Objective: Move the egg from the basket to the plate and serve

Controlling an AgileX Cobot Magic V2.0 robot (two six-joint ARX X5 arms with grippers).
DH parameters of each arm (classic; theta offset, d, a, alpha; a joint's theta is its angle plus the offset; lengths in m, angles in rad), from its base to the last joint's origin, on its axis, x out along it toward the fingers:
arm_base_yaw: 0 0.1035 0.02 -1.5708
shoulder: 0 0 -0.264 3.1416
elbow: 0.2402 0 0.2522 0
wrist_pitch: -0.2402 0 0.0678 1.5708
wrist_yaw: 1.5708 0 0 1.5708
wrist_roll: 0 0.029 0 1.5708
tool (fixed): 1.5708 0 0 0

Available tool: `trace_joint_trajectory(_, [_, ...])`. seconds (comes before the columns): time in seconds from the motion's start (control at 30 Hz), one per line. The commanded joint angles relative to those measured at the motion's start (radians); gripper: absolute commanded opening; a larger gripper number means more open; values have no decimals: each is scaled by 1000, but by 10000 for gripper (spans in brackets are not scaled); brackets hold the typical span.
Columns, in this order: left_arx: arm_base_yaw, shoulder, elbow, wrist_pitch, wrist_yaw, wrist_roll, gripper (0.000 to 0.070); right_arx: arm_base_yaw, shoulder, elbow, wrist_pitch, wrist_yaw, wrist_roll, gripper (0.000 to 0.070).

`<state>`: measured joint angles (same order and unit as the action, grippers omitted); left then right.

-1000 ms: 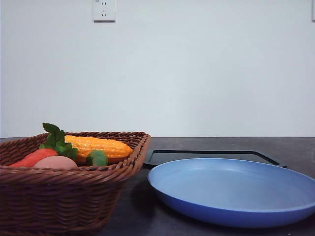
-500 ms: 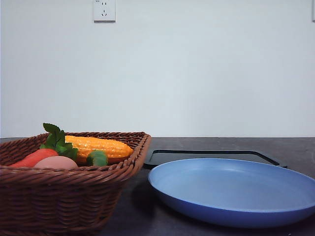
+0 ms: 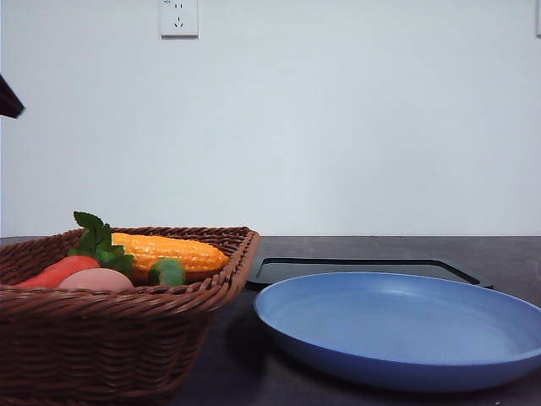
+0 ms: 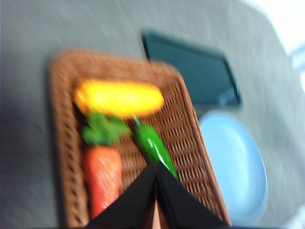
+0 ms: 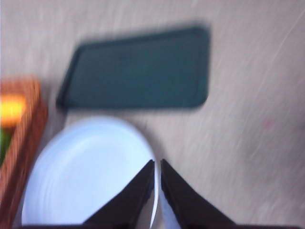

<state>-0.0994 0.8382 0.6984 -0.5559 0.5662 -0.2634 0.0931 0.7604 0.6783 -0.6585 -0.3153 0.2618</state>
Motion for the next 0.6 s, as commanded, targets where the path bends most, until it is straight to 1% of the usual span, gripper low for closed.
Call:
trace_joint_trajectory(0.0, [-30,29,20,-5,6,46,0,2,56,21,-34,-50,-70,0])
trace_joint_trajectory(0.07, [-71,54,20,-5,7,46,0,3,111,23,-61,-109,-87,0])
trace_joint_trajectory(0.17, [-125,79,20,-2,7,46,5,3,189,23,-94,-151,-95,14])
trace_joint_trajectory(0.23, [-151,89,20,3,7,46,54,4,237,23,-103,-155,-99,100])
trace_joint_trajectory(0.3, [-170,95,20,10,7,42,144,9,285,23,-104,-154,-101,209])
trace_joint_trajectory(0.33, [-177,97,20,13,7,39,190,12,307,23,-102,-153,-106,242])
trace_joint_trajectory(0.37, [-182,97,20,15,6,34,234,17,329,23,-99,-153,-113,260])
trace_joint_trajectory(0.43, [-188,97,20,18,6,31,307,28,377,20,-81,-152,-119,263])
trace_joint_trajectory(0.47, [-190,97,20,19,6,26,323,33,397,18,-67,-152,-120,263])
trace_joint_trajectory(0.57, [-191,97,20,18,6,12,326,50,464,2,5,-152,-116,263])
